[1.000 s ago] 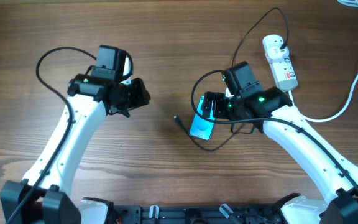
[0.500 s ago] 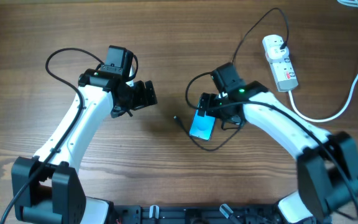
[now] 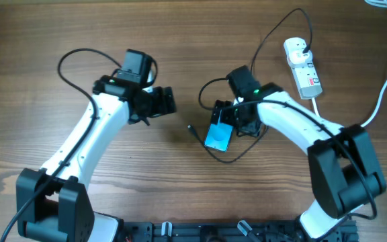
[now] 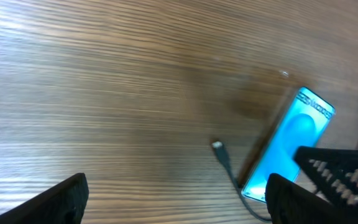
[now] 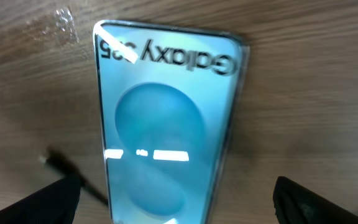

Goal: Plug charger to phone and switch on socket

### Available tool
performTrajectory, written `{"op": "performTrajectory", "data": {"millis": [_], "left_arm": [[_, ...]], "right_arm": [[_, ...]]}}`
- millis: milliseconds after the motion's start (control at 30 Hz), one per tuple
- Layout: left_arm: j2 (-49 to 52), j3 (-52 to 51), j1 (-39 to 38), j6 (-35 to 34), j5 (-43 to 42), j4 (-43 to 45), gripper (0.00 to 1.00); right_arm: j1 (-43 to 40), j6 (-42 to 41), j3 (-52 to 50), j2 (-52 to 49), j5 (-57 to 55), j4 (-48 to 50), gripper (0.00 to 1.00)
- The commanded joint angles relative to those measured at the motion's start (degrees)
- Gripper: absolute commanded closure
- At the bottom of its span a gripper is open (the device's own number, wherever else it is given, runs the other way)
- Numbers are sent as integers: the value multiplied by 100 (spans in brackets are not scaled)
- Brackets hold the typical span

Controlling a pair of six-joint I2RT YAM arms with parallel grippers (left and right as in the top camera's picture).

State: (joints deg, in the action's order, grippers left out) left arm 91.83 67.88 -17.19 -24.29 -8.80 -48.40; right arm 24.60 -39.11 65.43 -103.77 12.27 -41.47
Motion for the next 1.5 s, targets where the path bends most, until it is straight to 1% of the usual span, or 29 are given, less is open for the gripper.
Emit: {"op": "performTrajectory", "data": {"millis": [0, 100, 200, 300, 333, 367, 500, 633, 767, 900, 1033, 1100, 1167, 1233, 1267, 1300, 1367, 1467], "left_arm": [[48, 50, -476, -24, 81, 186, 10], [142, 50, -874, -179, 96, 553, 11], [476, 50, -1419, -391, 181, 1088, 10], [890, 50, -1840, -498, 251, 1488, 8], [1121, 50, -2035, -496, 291, 1674, 4], [1287, 50, -2184, -496, 415, 1794, 1], [1679, 50, -2581, -490, 881, 2083, 0], [1786, 50, -2754, -494, 1051, 2271, 1], [1869, 50, -2804, -494, 1399, 2433, 1], [2087, 50, -2813, -494, 1401, 2623, 2], [2315, 50, -2918, -490, 1401, 2601, 3], [2330, 50, -2997, -446, 1401, 2546, 6], [2330, 50, -3060, -446, 1405, 2472, 14], [2330, 50, -3071, -448, 1408, 2404, 25], [2330, 50, -3071, -448, 1405, 2367, 27], [2330, 50, -3071, -446, 1408, 2337, 27], [2330, 50, -3071, -409, 1405, 2312, 21], [2330, 50, -3071, -299, 1401, 2260, 16]], "right_arm": [[-426, 313, 601, 728, -98, -509, 0], [-868, 315, 691, 1154, -160, -883, 0], [-1432, 317, 688, 1399, -531, -1281, 0], [-1832, 319, 684, 1399, -852, -1593, 0], [-1967, 321, 684, 1399, -914, -1692, 0], [-2031, 321, 684, 1399, -942, -1735, 0], [-2092, 365, 678, 1399, -1086, -1801, 0], [-2087, 378, 651, 1399, -1082, -1770, 0], [-2087, 374, 651, 1399, -1080, -1777, 0], [-2087, 376, 651, 1399, -1082, -1794, 0], [-2087, 378, 651, 1399, -1082, -1788, 0], [-2087, 380, 651, 1399, -1082, -1788, 0], [-2087, 378, 651, 1399, -1082, -1788, 0], [-2087, 378, 651, 1399, -1082, -1792, 0], [-2087, 376, 651, 1399, -1082, -1792, 0], [-2087, 382, 651, 1399, -1082, -1794, 0], [-2087, 380, 651, 1399, -1082, -1805, 0], [-2087, 380, 651, 1399, -1082, -1816, 0]]}}
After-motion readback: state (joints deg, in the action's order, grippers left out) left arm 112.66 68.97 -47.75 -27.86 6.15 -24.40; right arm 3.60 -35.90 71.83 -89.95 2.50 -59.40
